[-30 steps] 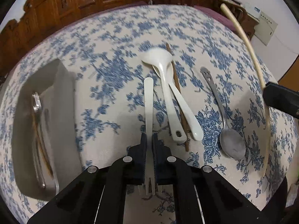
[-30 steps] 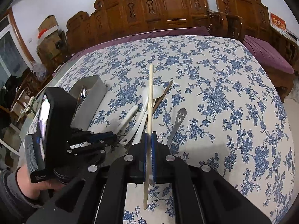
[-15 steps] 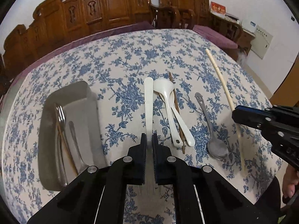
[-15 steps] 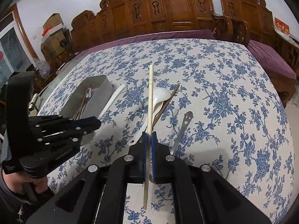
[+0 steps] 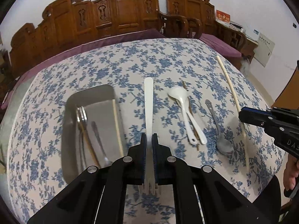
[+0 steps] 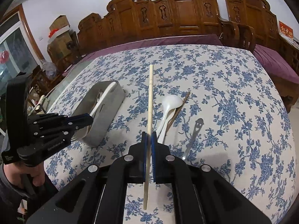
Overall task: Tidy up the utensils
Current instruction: 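Carry the white plastic fork into the grey tray and open the left tool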
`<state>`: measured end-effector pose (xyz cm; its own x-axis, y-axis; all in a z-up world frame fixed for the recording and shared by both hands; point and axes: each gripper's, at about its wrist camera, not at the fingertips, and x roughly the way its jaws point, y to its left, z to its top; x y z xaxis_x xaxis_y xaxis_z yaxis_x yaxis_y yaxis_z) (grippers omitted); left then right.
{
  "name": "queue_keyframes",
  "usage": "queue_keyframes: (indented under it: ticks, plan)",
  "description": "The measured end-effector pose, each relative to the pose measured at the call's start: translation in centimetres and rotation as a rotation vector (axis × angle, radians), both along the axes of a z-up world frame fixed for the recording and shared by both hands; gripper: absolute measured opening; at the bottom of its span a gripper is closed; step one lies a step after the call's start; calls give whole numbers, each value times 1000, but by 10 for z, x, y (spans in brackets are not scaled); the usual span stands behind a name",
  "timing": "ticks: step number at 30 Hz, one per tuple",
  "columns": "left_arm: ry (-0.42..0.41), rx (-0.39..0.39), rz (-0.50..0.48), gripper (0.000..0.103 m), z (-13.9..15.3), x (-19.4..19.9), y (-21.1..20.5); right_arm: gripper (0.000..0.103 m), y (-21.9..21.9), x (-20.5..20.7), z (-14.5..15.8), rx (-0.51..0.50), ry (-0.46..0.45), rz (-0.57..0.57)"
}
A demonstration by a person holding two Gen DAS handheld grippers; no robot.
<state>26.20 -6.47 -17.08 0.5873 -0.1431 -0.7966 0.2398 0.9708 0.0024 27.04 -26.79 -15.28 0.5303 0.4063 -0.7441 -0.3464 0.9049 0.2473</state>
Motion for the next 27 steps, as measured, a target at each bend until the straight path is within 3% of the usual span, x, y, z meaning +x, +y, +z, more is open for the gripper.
queue_keyframes:
  ticks: [13, 27]
  plan:
    - [12, -25, 99, 5, 0, 16, 66, 6, 48, 4, 12, -21, -16, 55]
    - [47, -55, 162, 6, -16, 31, 103, 6, 85, 2, 15, -26, -8, 97]
